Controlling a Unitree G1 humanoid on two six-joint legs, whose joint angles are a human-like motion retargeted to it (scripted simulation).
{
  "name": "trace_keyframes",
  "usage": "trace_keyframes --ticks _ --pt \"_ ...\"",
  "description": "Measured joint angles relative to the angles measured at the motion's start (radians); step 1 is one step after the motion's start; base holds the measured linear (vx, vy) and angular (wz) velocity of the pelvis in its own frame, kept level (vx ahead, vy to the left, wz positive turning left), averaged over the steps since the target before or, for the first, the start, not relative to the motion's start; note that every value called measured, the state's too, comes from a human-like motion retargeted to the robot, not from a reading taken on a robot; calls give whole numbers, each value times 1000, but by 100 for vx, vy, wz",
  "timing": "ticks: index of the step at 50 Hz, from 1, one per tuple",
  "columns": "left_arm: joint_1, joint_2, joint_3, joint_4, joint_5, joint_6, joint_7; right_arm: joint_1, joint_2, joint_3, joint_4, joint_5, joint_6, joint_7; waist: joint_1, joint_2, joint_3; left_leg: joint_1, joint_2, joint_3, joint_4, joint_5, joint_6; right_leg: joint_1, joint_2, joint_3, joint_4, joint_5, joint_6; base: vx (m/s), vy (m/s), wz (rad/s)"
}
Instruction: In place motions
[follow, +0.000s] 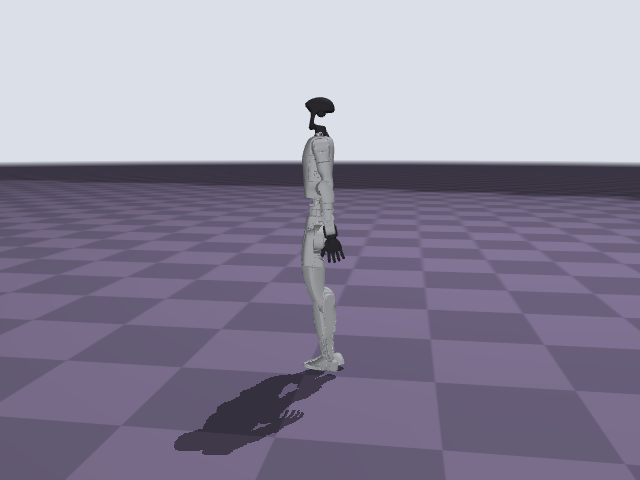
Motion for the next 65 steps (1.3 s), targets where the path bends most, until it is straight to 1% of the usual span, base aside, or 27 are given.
trace_keyframes --ticks 65 --pt "-8 -22 -5 1 -10 -1 -1 -5 9 17 -4 -15 0 21 -6 3 8 26 -5 15 -14 -1 -6 9 5 9 -1 2 -13 0 0 0"
